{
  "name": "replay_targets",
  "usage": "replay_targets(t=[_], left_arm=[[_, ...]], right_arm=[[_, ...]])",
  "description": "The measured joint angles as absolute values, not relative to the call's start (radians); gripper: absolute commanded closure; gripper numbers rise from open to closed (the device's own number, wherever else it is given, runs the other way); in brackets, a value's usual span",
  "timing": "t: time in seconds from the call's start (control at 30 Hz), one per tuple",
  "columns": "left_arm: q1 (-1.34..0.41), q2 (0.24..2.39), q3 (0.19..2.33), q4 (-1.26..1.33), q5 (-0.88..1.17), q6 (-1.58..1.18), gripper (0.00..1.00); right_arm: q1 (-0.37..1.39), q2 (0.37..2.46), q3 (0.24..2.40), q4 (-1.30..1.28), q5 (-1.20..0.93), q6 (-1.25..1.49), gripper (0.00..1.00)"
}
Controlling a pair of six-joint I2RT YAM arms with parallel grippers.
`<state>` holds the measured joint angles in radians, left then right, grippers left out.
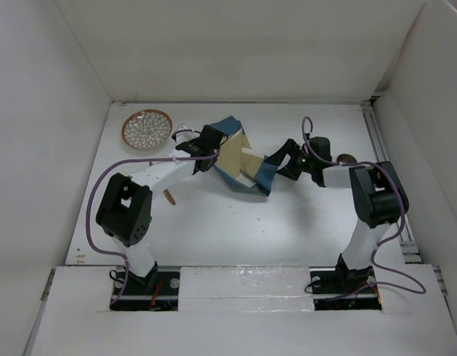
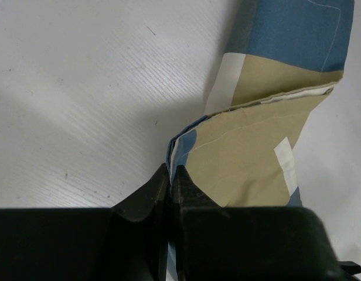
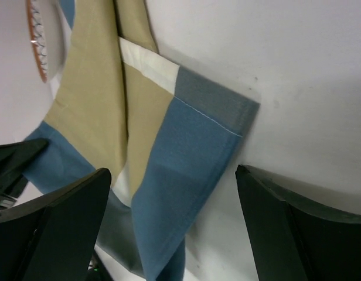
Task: Set the dinner table for one person
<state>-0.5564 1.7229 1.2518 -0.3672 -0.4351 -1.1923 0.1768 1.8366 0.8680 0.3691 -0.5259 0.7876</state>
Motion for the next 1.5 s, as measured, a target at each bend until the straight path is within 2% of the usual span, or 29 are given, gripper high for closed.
replay_targets(t=[0.17, 0.27, 0.3, 0.37, 0.4, 0.43, 0.47, 0.6, 0.7, 0.87, 1.0, 1.07, 1.2, 1.33, 1.5], left_arm=[[-0.556, 1.723, 1.251, -0.364, -0.435, -1.191, 1.0], [-0.556, 1.723, 1.25, -0.363, -0.435, -1.19, 1.0], [-0.556, 1.723, 1.25, -0.363, -0.435, -1.19, 1.0], [-0.556, 1.721, 1.25, -0.363, -0.435, -1.19, 1.0], [-0.556, 1.719, 1.25, -0.363, -0.435, -1.19, 1.0], [-0.556, 1.718, 1.25, -0.363, -0.435, -1.188, 1.0], [-0.556, 1.716, 1.25, -0.362, -0.435, -1.187, 1.0], [-0.555, 1.705, 1.25, -0.363, -0.434, -1.183, 1.0], [-0.551, 1.689, 1.262, -0.385, -0.432, -1.159, 1.0], [-0.524, 1.685, 1.498, -0.533, -0.438, -1.089, 1.0], [-0.488, 1.63, 1.777, -0.613, -0.461, -1.035, 1.0], [-0.463, 1.552, 1.84, -0.633, -0.473, -1.021, 1.0], [-0.419, 1.351, 1.834, -0.667, -0.469, -1.018, 1.0], [-0.435, 1.202, 1.736, -0.662, -0.422, -1.021, 1.0], [-0.433, 1.14, 1.585, -0.661, -0.361, -1.023, 1.0]], right_arm=[[0.178, 1.888, 0.878, 0.446, -0.528, 0.865, 0.12], [0.178, 1.914, 0.891, 0.469, -0.521, 0.894, 0.23], [0.178, 1.921, 0.894, 0.475, -0.516, 0.902, 0.34], [0.178, 1.936, 0.898, 0.478, -0.501, 0.91, 0.51], [0.178, 1.946, 0.9, 0.479, -0.496, 0.913, 0.64], [0.178, 1.956, 0.902, 0.478, -0.495, 0.913, 0.91], [0.178, 1.964, 0.902, 0.474, -0.488, 0.913, 1.0], [0.175, 1.969, 0.899, 0.458, -0.476, 0.927, 1.0], [0.175, 1.9, 0.877, 0.414, -0.451, 0.91, 1.0], [0.16, 1.612, 0.883, 0.252, -0.41, 0.846, 1.0], [0.14, 1.336, 0.999, 0.096, -0.342, 0.789, 1.0], [0.125, 1.221, 1.072, 0.024, -0.313, 0.773, 1.0], [0.1, 1.049, 1.174, -0.104, -0.271, 0.757, 1.0], [0.105, 0.931, 1.19, -0.203, -0.267, 0.752, 1.0], [0.105, 0.881, 1.203, -0.318, -0.261, 0.727, 1.0]])
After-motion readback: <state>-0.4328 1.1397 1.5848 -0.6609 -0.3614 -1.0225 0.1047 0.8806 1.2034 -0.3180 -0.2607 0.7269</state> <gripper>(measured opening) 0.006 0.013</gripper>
